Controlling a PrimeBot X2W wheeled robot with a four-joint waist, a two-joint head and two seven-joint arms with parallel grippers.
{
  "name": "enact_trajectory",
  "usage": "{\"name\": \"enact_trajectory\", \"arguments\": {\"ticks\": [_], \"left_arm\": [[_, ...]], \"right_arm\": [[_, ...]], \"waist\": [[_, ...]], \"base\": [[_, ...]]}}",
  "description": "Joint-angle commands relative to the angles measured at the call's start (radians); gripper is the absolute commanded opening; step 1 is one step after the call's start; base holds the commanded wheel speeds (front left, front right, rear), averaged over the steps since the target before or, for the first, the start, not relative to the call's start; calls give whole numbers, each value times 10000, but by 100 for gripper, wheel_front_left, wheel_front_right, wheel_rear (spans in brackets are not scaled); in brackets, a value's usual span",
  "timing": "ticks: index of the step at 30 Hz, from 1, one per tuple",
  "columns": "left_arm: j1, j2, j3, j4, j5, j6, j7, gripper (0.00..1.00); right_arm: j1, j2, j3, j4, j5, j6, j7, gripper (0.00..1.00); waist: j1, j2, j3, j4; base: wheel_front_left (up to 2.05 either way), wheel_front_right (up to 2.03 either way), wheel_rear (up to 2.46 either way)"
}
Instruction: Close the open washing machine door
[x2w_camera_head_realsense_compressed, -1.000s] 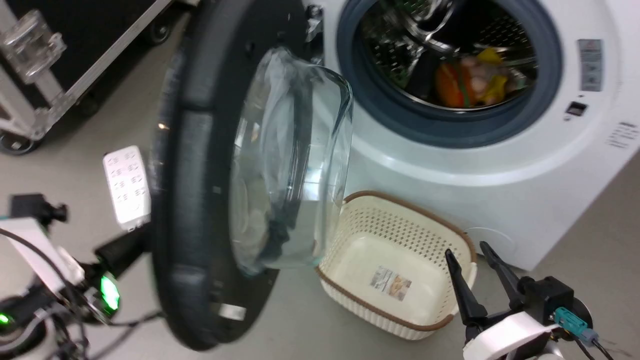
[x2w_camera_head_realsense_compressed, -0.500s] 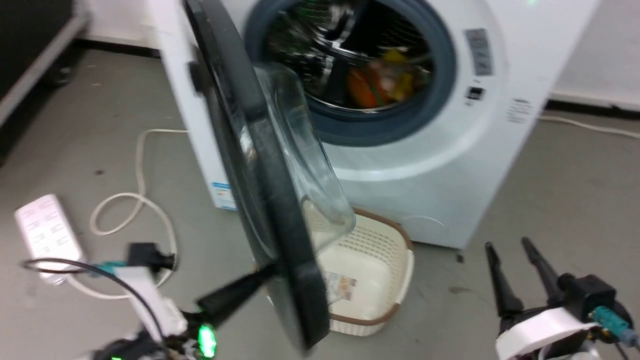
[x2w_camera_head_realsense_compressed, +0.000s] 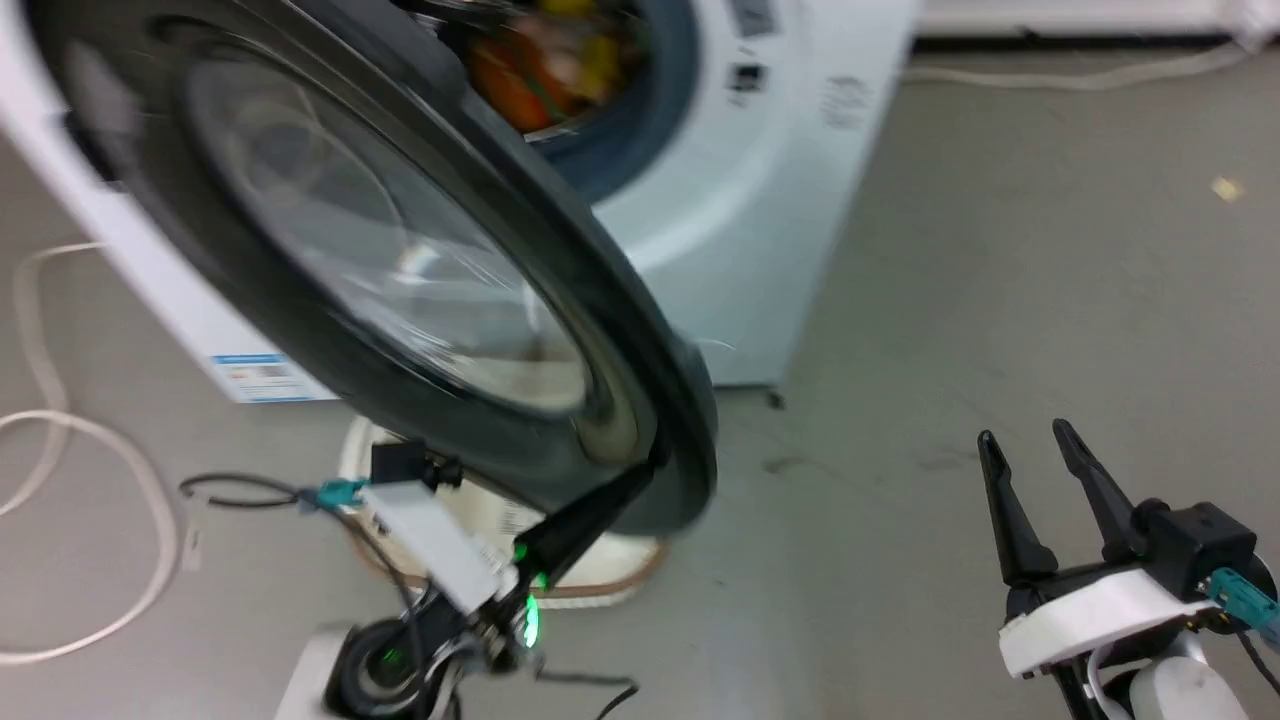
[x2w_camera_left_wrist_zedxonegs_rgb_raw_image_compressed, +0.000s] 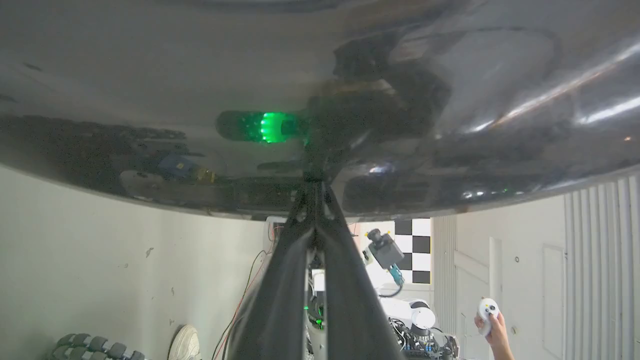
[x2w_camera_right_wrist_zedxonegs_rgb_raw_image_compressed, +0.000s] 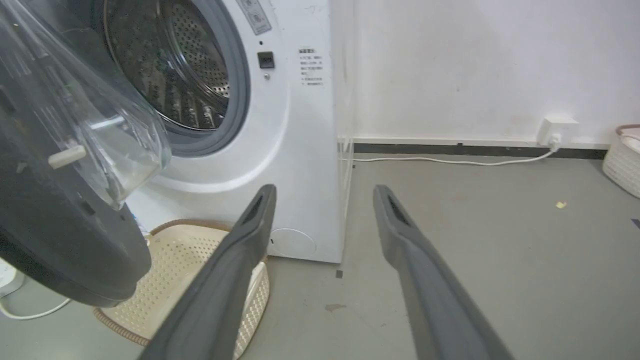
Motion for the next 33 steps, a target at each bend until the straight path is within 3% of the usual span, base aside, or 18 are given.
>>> {"name": "enact_trajectory", "arguments": {"ticks": [1,5,8,10,14,21,27,28,29,32,33], "left_arm": [[-491,-15,-197,352,176,-129,-525,0],[-1211,-16,-262,1021,-84,-175,-1652,0],[-2400,-16,-296,1939,-245,-199,-3340,0],[-2714,-16,-347,2094,-325,-201,-3705,0],[-3967,-16,-519,2774,-802,-204,-5427,0],[-4266,-16,-902,3055,-873,-205,-6087,0],[-3080,566,-1831,2280,517,-206,-6188,0],[-2806,766,-2078,2030,841,-206,-6303,23],[-2525,990,-2393,1749,1243,-206,-6498,100],[-1666,1858,-3590,993,2667,-206,-7490,100],[-1006,2696,-4713,727,3846,-206,-8769,100]], "right_arm": [[-155,82,67,-1,92,8,-46,100],[-223,172,122,38,153,8,-46,100],[-233,295,145,53,198,8,-46,100],[-230,315,149,65,209,8,-46,100],[-275,354,275,175,241,8,-46,100],[-314,381,404,216,218,8,-46,100],[-29,256,455,25,154,8,-46,100],[26,226,461,-24,158,8,-46,100],[101,198,431,-78,170,8,-46,100],[392,153,469,-240,225,8,-46,100],[762,69,502,-386,249,8,-46,100]], "waist": [[-2,-1,719,-1015],[-2,-1,950,-1538],[-2,-1,1214,-2015],[-2,-1,1259,-2094],[-2,-1,1327,-2327],[-2,-1,971,-2185],[-2,-1,239,-1529],[-2,-1,120,-1412],[-2,-1,-47,-1240],[-2,-1,-559,-757],[-2,-1,-1059,-186]], "base": [[0,0,0],[0,0,0],[0,0,0],[0,0,0],[0,0,0],[0,0,0],[0,0,0],[0,0,0],[0,0,0],[0,0,0],[0,0,0]]}}
